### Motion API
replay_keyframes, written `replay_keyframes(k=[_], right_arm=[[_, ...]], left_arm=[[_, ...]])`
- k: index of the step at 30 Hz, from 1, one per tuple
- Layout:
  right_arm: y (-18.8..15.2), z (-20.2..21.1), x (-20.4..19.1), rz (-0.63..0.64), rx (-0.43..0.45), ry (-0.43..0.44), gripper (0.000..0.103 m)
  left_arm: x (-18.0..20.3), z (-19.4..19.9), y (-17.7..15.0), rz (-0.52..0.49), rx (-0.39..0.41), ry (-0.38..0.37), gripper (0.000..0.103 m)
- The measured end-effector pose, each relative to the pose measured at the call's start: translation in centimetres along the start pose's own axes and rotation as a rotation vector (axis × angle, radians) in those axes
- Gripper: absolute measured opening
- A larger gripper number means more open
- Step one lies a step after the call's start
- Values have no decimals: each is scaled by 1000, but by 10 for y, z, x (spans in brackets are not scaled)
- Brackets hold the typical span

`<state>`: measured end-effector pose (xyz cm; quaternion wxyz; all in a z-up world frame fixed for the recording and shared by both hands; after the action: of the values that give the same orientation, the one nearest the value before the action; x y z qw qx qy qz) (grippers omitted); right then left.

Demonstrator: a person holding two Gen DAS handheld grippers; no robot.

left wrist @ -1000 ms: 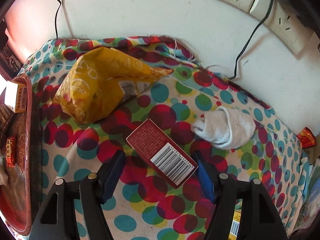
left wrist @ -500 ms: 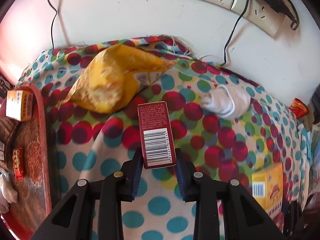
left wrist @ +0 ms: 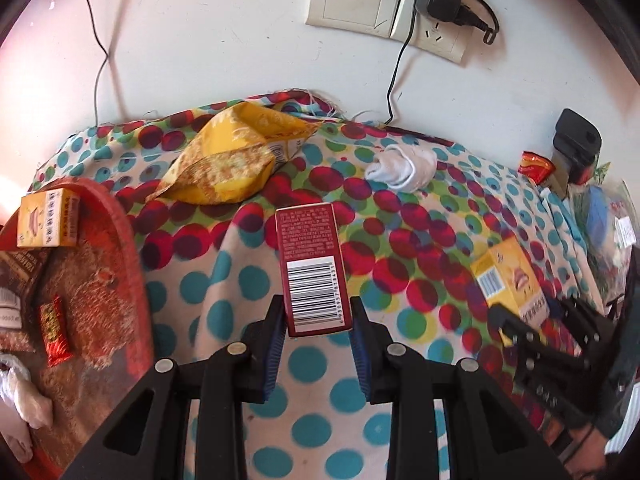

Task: Organize objects
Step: 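Carry the small red box with the left tool into the red tray and release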

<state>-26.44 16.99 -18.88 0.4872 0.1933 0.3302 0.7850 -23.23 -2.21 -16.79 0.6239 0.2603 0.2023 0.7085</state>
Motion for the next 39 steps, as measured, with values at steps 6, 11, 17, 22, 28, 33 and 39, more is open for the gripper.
replay_keyframes(k=[6, 11, 17, 22, 28, 33, 39], right_arm=[[0, 1, 3, 13, -1, -9, 49], [-1, 1, 1, 14, -1, -10, 49], [-1, 0, 1, 15, -1, -9, 49], [-1, 0, 1, 15, -1, -9, 49], [-1, 0, 3, 15, -1, -9, 49], [-1, 0, 1, 15, -1, -9, 49], [-1, -1, 1, 14, -1, -9, 49]], left_arm=[[-11, 20, -16, -29, 10, 4, 31], [-21, 37, -19, -44, 23, 15, 31], [-36, 61, -16, -59, 61, 40, 31], [-61, 75, -23, -55, 72, 70, 31], [-105, 83, -34, 0, 60, 120, 31], [-140, 89, -40, 38, 63, 173, 31], [-192, 104, -34, 102, 76, 233, 31]])
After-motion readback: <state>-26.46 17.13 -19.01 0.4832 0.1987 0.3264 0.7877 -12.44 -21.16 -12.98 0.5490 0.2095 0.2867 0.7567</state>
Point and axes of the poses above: each gripper's, at about its wrist camera, not at the fingertips, and z roughly against the way its jaws point, x to its right, y to its top, the point moved 9 cm from there along -z, roughly the way its jaws point, and after that the axes turned 7 degrees about x, right-handed, at the moved point
